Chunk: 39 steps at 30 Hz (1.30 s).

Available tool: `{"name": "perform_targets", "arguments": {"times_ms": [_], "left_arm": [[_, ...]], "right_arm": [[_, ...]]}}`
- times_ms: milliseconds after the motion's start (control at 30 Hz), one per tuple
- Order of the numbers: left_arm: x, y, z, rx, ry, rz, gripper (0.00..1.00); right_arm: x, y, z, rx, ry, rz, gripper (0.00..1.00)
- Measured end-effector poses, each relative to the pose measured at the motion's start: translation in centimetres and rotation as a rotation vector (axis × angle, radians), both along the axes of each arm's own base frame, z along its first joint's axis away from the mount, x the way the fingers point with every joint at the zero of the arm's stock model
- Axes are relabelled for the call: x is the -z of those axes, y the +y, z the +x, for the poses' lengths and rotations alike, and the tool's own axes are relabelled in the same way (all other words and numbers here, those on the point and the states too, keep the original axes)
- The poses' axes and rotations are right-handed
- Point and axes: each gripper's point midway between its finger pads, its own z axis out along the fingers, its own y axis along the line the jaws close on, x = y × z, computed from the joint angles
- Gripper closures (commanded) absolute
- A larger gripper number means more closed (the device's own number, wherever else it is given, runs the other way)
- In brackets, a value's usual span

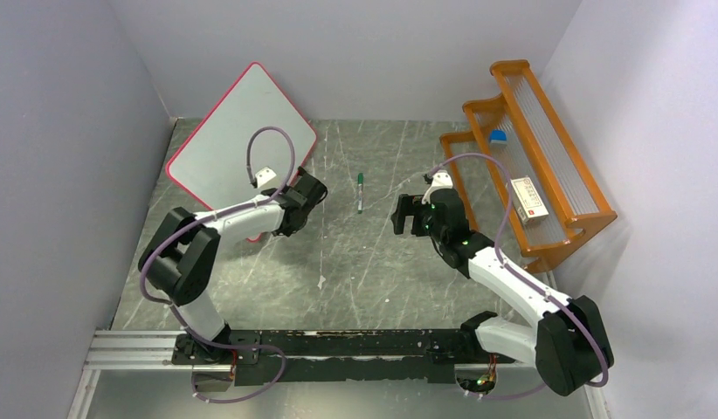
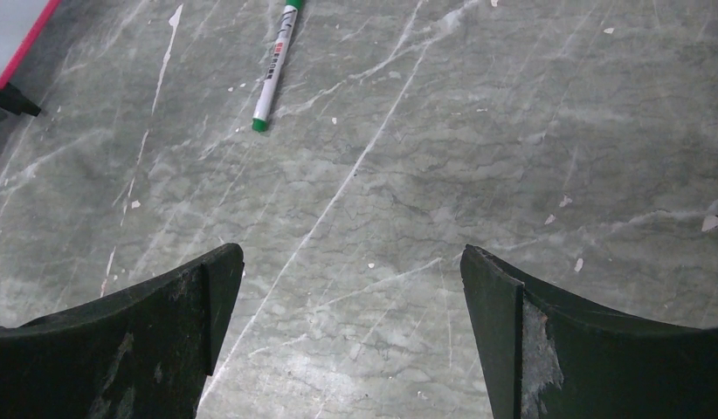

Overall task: Write a sentence on the whiteboard
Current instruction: Move the whiteboard stand to the center of the board.

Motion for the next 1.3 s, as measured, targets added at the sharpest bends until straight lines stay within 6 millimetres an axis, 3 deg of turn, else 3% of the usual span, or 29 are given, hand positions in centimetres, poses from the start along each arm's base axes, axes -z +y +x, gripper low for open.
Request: {"name": "perform_targets", "arguments": {"times_ms": [367, 600, 700, 933, 1100, 1300], "left_arm": [[3.0, 1.3, 1.9, -0.091, 0.008, 0.0, 0.5], [3.7, 1.1, 3.3, -0.109, -0.018, -0.045, 0.53], [4.2, 1.2, 3.5, -0.112, -0.014, -0.034, 0.58], [4.3, 1.2, 3.5, -0.099, -0.005, -0.029, 0.93], [4.4, 1.5, 3.6, -0.078, -0.001, -0.023, 0.95], [4.4, 0.5, 2.5, 0.046, 0.03, -0.022, 0.95]], "right_arm": [[0.0, 0.1, -0.2, -0.007, -0.002, 0.001, 0.0], [0.1, 0.3, -0.4, -0.015, 0.0, 0.002, 0.0], [0.1, 0.4, -0.4, -0.018, 0.0, 0.004, 0.0], [0.1, 0.5, -0.4, -0.022, -0.002, 0.007, 0.0], [0.2, 0.5, -0.4, -0.022, 0.001, 0.006, 0.0], [0.3, 0.5, -0.4, -0.022, 0.003, 0.004, 0.0]]}}
